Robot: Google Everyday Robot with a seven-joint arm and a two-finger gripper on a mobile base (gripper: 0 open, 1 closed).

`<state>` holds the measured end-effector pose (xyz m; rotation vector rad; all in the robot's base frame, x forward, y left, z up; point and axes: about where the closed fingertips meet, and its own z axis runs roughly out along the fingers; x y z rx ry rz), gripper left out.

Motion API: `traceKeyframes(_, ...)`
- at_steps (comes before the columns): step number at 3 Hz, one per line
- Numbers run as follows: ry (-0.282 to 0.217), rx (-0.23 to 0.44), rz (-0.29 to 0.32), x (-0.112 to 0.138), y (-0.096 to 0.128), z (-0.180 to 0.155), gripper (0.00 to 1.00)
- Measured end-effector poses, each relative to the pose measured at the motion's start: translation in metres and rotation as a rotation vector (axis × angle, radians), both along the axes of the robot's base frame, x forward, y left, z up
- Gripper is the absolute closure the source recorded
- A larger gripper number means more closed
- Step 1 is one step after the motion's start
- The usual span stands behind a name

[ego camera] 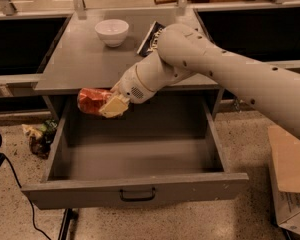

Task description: Place coke can into top drawer

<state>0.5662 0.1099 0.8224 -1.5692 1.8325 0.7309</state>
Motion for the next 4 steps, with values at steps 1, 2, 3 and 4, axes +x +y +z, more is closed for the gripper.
traceKeyframes(1, 0.032, -0.054, -0.052, 0.005, -0.014, -0.026, 1.00)
traceKeyframes(2, 0.063, -0.063, -0.136, 0.007, -0.050, -0.062, 1.00)
traceKeyframes(3, 0.092, -0.033, -0.211, 0.014, -0.090, -0.092, 1.00)
traceKeyframes(4, 0.127, 0.016, -0.272, 0.021, -0.124, -0.119, 1.00)
